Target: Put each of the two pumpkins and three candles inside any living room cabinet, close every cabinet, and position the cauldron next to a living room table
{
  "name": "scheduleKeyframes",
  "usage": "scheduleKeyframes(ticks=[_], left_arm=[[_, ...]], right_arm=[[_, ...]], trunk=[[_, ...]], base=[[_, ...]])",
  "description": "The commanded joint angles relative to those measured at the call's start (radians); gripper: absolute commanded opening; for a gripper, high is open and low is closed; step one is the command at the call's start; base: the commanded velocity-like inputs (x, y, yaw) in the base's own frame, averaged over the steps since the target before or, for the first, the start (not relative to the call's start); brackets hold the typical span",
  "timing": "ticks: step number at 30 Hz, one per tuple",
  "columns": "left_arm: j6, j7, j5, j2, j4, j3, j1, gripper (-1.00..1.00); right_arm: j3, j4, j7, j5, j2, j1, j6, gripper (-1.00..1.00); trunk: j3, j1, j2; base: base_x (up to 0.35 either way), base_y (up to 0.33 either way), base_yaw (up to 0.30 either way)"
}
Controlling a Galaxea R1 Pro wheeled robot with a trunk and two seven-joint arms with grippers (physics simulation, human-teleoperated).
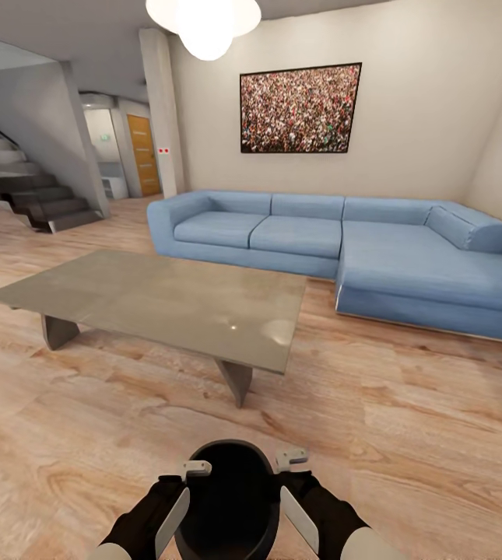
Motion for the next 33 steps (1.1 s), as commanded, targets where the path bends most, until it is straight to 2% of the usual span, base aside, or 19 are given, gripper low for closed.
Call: scheduleKeyframes(ticks=[1, 8, 21, 33], left_arm=[[0.004, 0.011, 0.020, 0.005, 0.000, -0.011, -0.001, -1.00], [0.004, 0.011, 0.020, 0.005, 0.000, -0.011, -0.001, -1.00], [0.004, 0.011, 0.020, 0.005, 0.000, -0.011, -0.001, -1.00], [0.004, 0.011, 0.020, 0.005, 0.000, -0.011, -0.001, -1.00]], right_arm=[[0.016, -0.003, -0.009, -0.009, 0.000, -0.002, 0.001, -1.00], [0.016, -0.003, -0.009, -0.008, 0.000, -0.001, 0.001, -1.00], [0.016, -0.003, -0.010, -0.008, 0.000, -0.002, 0.001, -1.00], [0.016, -0.003, -0.010, -0.008, 0.000, -0.002, 0.001, -1.00]], trunk=[[-0.004, 0.004, -0.008], [-0.030, 0.010, -0.016], [-0.030, 0.010, -0.016], [-0.030, 0.010, -0.016]], base=[[0.000, 0.000, 0.000], [0.000, 0.000, 0.000], [0.006, 0.000, 0.000], [0.146, 0.000, 0.000]])
